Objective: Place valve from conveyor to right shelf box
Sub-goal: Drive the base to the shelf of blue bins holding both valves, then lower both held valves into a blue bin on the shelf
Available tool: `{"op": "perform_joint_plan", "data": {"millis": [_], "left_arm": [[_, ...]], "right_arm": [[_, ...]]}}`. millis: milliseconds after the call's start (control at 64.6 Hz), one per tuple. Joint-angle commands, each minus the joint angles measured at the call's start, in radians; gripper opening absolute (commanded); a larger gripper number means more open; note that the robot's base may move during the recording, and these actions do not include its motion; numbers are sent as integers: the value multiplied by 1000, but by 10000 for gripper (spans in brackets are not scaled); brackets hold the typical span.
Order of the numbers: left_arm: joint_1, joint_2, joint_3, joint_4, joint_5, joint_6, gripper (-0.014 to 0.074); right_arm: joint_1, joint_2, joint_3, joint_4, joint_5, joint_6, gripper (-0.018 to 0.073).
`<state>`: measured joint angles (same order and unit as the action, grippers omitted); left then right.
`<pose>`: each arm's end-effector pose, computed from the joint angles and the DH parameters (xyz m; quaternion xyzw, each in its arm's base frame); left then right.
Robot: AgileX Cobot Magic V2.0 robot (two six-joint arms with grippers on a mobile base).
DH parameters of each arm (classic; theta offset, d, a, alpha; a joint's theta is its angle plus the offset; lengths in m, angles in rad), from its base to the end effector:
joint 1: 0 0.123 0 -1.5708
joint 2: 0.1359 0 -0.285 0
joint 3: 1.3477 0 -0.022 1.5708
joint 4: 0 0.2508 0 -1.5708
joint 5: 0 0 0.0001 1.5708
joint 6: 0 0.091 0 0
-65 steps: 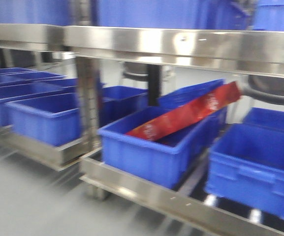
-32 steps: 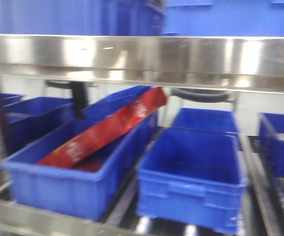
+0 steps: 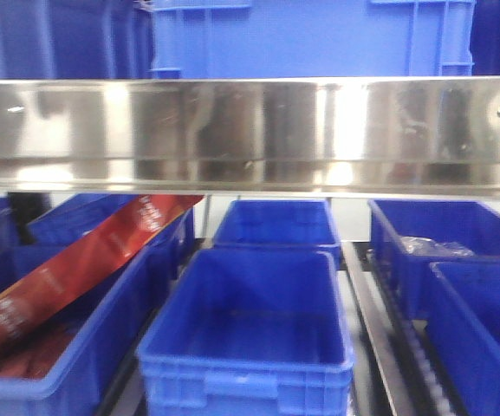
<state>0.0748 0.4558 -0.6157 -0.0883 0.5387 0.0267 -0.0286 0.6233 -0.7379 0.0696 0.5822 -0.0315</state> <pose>0.0884 0.0025 0.3386 -0.0362 0.8009 -0.0105 0.5976 0.1191 0.0001 0.3572 0.0121 0.8276 0.0153 0.5610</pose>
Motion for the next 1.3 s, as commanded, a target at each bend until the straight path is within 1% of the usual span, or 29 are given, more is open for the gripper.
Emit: {"op": "perform_joint_plan", "data": {"millis": [0, 1285], "left_arm": [[1, -2, -8, -7, -58, 0, -111], [1, -2, -8, 0, -65, 0, -111]], "right_arm": [[-1, -8, -11, -11, -75, -4, -162], [-1, -8, -11, -11, -75, -4, -162]]}}
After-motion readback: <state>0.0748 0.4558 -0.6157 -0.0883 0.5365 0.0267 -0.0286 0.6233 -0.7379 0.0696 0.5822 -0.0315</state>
